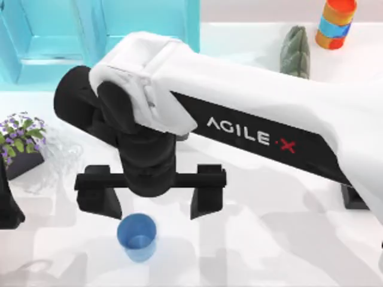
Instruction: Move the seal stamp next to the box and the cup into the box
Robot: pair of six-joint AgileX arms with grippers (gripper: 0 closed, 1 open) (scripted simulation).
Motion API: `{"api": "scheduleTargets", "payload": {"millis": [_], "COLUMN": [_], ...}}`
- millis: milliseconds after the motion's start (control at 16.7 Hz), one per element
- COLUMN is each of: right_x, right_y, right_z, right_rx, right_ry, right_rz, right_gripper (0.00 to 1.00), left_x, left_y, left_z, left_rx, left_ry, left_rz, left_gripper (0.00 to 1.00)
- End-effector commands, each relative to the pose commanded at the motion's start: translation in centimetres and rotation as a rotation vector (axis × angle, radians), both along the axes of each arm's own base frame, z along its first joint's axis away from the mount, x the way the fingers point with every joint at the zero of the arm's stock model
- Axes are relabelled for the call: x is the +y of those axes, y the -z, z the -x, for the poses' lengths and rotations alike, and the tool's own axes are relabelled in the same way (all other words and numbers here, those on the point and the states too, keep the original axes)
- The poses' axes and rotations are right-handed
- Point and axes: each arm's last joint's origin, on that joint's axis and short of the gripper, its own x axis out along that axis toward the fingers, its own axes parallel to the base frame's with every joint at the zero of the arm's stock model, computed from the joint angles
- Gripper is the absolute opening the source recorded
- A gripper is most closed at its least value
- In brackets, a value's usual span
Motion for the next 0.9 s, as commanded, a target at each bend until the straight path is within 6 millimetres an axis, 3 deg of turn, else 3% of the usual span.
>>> {"api": "scheduleTargets", "payload": {"millis": [360,780,900], "right_x": [-0.1,0.1,0.1], "right_y": [0.4,7.2,8.0], "right_z": [0.0,0.0,0.0], "right_rx": [0.001,-0.002,0.000], "right_ry": [0.000,0.000,0.000], "right_rz": [0.002,-0.004,0.000], "right_gripper": [1.00,1.00,1.00], "left_x": [0.0,0.0,0.0], "left_y": [0.0,0.0,0.0], "left_z": [0.0,0.0,0.0], "left_rx": [0.000,0.000,0.000], "left_ry": [0.000,0.000,0.000], "left_rz": [0.000,0.000,0.000], "left_gripper": [1.00,1.00,1.00]}}
